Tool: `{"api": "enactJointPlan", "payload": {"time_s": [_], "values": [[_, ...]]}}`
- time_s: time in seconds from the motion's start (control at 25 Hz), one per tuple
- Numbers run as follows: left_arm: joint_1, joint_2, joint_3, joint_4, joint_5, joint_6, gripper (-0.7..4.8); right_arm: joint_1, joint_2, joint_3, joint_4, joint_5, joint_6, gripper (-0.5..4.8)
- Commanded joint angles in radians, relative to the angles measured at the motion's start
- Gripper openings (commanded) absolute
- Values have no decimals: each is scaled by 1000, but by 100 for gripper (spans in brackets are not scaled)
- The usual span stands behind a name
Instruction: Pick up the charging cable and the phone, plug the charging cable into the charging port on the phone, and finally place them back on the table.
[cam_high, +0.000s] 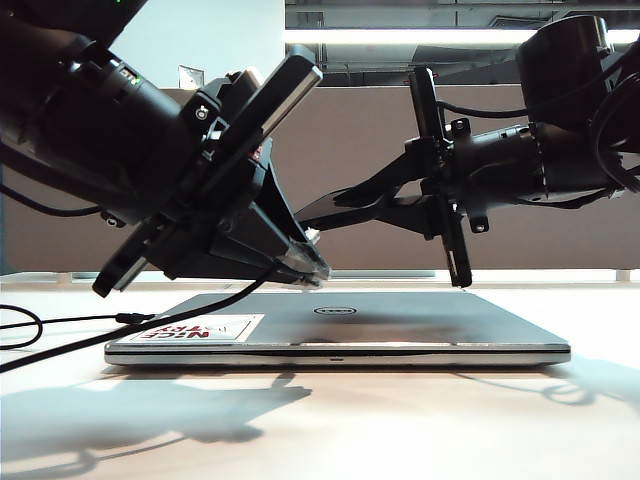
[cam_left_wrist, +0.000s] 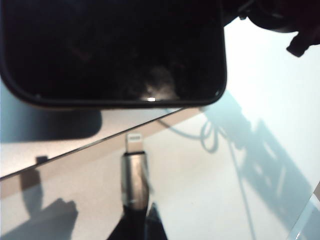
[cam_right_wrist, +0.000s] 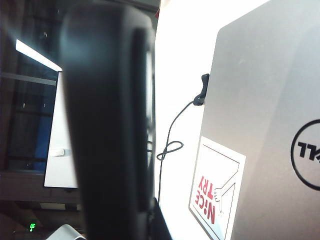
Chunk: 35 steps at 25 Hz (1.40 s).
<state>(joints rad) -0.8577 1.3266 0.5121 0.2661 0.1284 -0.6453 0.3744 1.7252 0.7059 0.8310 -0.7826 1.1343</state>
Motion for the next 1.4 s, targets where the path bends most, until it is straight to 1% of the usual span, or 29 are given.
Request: {"api": "enactJointPlan", "payload": {"time_s": [0.04,0.68,0.92,1.16,1.28,1.4], "values": [[-3,-2,2,12,0,2,-6,0,-8,8,33,-13,-23,-6],[-3,-2,2,12,0,2,-6,15,-8,7,30,-31,-40,-6],[-3,-2,2,13,0,2,-6,18,-8,7,-17,-32,-71,-6],[-3,-2,2,12,0,2,-6,18,-8,7,-11,-38,-67,-6],[-3,-2,2,12,0,2,-6,18,-8,7,-11,-27,-32,-6],[-3,-2,2,11,0,1,-6,18,-8,7,-11,-23,-31,-6]]}}
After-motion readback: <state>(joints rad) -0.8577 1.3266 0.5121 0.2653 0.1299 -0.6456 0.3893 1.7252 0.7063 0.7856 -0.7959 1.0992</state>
